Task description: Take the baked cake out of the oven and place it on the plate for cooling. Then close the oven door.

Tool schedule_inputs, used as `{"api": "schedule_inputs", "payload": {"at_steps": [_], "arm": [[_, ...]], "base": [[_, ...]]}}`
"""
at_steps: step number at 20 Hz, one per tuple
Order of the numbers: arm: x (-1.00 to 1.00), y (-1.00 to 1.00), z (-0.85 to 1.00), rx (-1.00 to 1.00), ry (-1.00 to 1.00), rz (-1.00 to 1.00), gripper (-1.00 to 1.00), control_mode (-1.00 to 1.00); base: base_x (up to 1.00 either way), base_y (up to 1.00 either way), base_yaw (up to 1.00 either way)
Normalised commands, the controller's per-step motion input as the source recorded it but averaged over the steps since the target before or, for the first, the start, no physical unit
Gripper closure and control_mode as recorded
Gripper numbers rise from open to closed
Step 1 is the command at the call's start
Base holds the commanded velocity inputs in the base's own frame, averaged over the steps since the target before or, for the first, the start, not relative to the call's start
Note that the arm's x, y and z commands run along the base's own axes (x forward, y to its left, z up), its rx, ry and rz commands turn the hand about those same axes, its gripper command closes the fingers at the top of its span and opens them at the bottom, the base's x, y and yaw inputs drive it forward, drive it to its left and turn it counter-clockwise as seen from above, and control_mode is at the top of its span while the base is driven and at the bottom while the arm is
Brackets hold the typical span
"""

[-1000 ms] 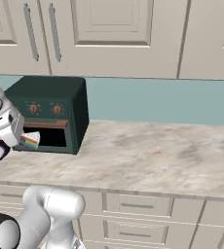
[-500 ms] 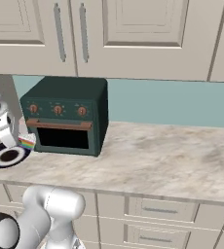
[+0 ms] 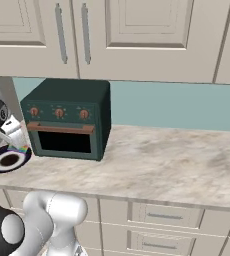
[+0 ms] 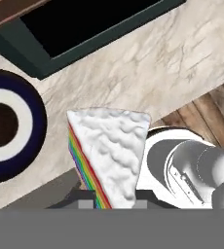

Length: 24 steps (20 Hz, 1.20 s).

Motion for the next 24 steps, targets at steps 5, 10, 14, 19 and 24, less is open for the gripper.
{"api": "schedule_inputs", "payload": {"at_steps": [5, 10, 14, 19, 24], "arm": [[0.06, 0.21, -0.09, 0.06, 0.09, 0.71, 1.00, -1.00], [0.19, 0.41, -0.06, 0.00, 0.09, 0.62, 1.00, -1.00], [0.68, 0.55, -0.21, 0.00, 0.11, 0.49, 1.00, -1.00], [0.51, 0.65, -0.51, -0.11, 0.00, 0.36, 1.00, -1.00], [0.35, 0.34, -0.59, -0.08, 0.00, 0.15, 1.00, -1.00]], "base": [[0.00, 0.00, 0.00], [0.00, 0.00, 0.00], [0.00, 0.00, 0.00], [0.00, 0.00, 0.00], [0.00, 0.00, 0.00]]}}
